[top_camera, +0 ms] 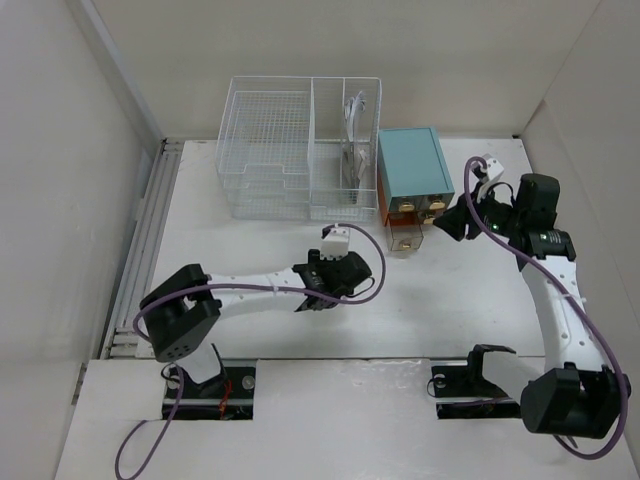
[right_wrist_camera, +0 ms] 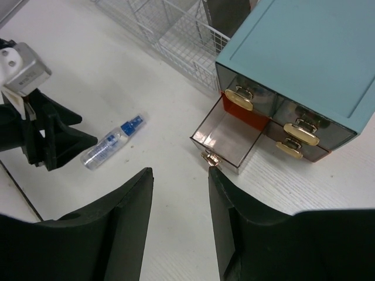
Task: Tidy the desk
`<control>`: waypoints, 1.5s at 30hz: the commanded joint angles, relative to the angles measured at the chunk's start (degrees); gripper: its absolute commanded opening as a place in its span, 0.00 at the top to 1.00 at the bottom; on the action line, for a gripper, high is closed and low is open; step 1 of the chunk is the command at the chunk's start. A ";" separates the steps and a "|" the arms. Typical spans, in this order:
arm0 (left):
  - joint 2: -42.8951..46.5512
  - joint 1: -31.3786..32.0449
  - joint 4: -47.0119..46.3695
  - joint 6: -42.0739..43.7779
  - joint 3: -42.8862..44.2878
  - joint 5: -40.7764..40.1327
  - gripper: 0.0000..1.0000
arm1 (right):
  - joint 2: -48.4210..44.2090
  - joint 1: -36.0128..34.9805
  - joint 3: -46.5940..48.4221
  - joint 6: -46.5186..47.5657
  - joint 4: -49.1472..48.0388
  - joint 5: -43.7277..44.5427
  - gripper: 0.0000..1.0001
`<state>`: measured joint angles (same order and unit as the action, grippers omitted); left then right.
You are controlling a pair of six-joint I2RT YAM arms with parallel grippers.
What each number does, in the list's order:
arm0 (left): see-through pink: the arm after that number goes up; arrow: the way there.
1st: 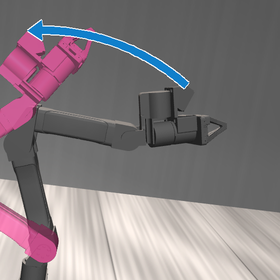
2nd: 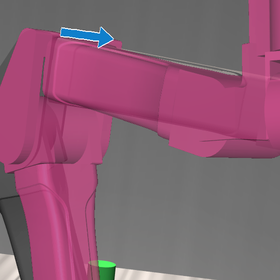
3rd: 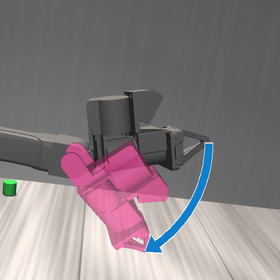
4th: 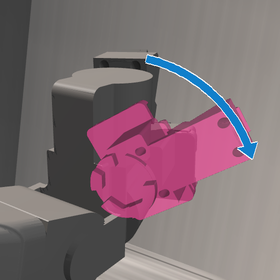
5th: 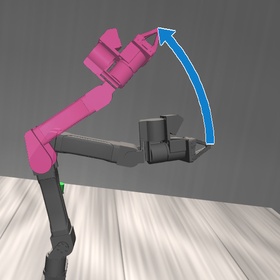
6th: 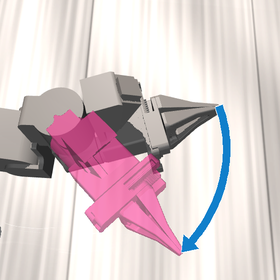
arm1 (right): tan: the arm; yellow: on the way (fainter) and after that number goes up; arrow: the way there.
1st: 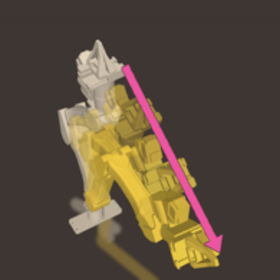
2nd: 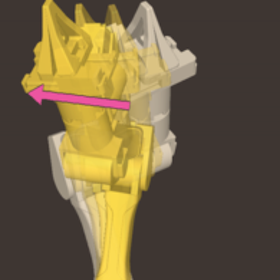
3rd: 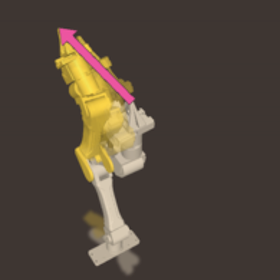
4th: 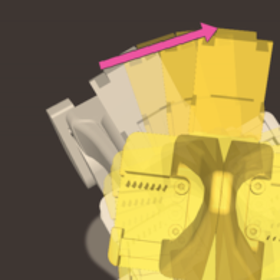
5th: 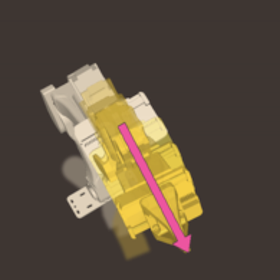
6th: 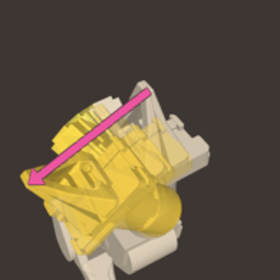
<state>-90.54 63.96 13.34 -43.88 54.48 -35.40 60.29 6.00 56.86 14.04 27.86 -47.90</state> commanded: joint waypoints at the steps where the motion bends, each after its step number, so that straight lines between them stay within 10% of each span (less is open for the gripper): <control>1: -1.22 -0.77 -4.28 4.77 1.51 2.88 0.47 | -0.18 0.94 2.64 1.43 -0.35 -1.32 0.52; 23: -11.15 -2.35 -3.41 8.19 5.90 10.61 0.56 | 1.93 3.76 3.70 1.43 1.32 -1.85 0.50; 28: -11.15 -2.35 -3.41 8.19 6.51 10.61 0.86 | 2.46 4.89 3.70 0.72 1.32 -0.53 0.50; 37: -3.51 -3.40 -7.36 8.81 10.29 11.22 0.98 | 5.79 5.43 2.11 -0.51 -1.31 -0.52 0.49; 45: 4.40 -6.92 -15.97 10.39 13.46 16.84 1.00 | 18.09 5.43 12.12 30.56 20.26 -5.19 0.30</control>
<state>-90.39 58.81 3.29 -34.59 65.41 -20.88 76.07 11.20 64.25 28.40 37.78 -50.63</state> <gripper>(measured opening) 0.323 0.698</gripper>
